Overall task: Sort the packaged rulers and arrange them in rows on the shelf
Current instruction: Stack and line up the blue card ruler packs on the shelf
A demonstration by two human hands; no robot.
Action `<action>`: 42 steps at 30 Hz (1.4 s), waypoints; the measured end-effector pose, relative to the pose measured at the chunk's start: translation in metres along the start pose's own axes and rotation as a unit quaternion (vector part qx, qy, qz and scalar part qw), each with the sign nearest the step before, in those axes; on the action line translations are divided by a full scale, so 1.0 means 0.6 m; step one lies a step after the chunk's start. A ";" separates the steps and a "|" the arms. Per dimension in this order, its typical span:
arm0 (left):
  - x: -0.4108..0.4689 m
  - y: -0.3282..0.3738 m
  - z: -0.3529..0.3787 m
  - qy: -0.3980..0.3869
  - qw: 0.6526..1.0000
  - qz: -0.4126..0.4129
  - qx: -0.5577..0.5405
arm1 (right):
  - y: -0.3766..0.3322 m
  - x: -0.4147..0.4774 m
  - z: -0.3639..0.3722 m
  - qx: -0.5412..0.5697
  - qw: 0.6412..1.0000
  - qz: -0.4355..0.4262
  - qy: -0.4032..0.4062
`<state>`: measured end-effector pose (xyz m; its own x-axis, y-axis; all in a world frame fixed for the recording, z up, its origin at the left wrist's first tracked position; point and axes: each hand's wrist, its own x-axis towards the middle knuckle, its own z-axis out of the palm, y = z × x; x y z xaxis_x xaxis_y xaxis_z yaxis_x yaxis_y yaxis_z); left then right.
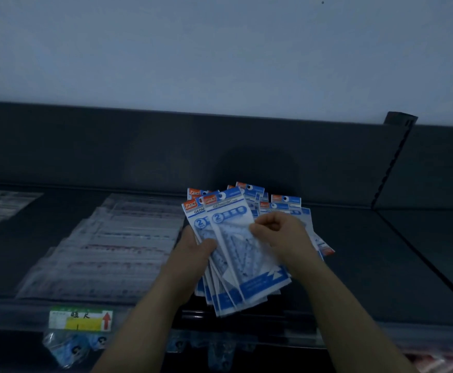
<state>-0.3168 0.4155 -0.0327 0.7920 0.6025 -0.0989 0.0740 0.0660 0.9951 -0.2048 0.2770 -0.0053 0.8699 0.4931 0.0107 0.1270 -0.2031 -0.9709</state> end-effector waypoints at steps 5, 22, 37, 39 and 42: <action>-0.002 -0.002 -0.018 0.023 0.999 0.021 0.021 | -0.020 0.017 -0.060 0.062 0.990 -0.011 0.123; 0.028 -0.014 -0.017 0.053 0.998 -0.029 -0.024 | 0.028 0.022 -0.022 -0.156 0.987 0.027 0.022; 0.038 -0.029 -0.015 0.026 1.000 -0.009 0.013 | 0.018 0.014 -0.016 -0.183 0.981 0.058 -0.028; 0.034 -0.027 -0.017 0.015 1.000 -0.004 0.019 | 0.015 0.010 -0.013 -0.152 0.982 0.088 -0.064; 0.027 -0.026 -0.013 -0.004 0.999 0.002 0.032 | 0.015 0.003 -0.002 -0.081 0.983 0.135 -0.092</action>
<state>-0.3097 0.4304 -0.0497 0.7967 0.5968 -0.0948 0.1092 0.0121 0.9939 -0.2013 0.2749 -0.0139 0.7832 0.5441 -0.3010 -0.0102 -0.4727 -0.8812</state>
